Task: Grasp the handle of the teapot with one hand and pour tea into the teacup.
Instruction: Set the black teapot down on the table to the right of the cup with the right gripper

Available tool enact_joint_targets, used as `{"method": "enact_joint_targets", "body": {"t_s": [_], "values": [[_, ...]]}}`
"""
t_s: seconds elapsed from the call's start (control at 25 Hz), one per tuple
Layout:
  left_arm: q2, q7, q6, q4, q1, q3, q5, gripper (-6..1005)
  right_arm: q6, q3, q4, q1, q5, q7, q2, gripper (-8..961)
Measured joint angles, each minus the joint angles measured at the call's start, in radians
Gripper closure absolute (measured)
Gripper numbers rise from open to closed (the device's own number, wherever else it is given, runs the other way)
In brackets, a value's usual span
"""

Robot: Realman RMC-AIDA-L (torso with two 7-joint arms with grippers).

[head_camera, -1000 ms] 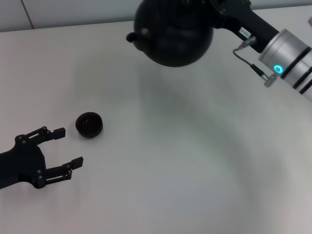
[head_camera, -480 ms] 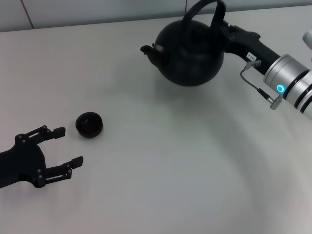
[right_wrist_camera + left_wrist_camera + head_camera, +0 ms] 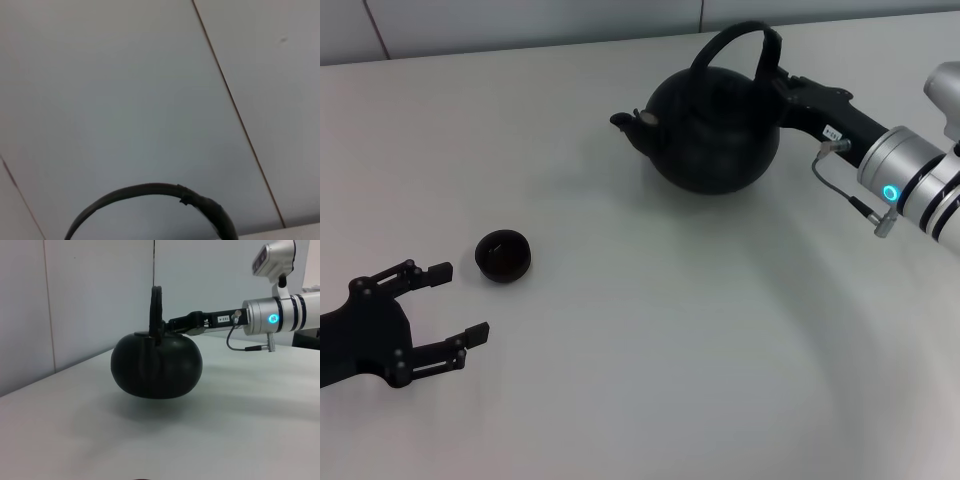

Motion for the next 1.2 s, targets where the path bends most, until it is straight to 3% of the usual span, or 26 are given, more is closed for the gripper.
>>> {"method": "enact_joint_targets", "body": {"t_s": [1.2], "values": [[0.0,0.0,-0.002,0.0,-0.004,0.0,0.0,159,0.081,-0.059,-0.009,0.038,-0.029,-0.052,-0.001,807]]}}
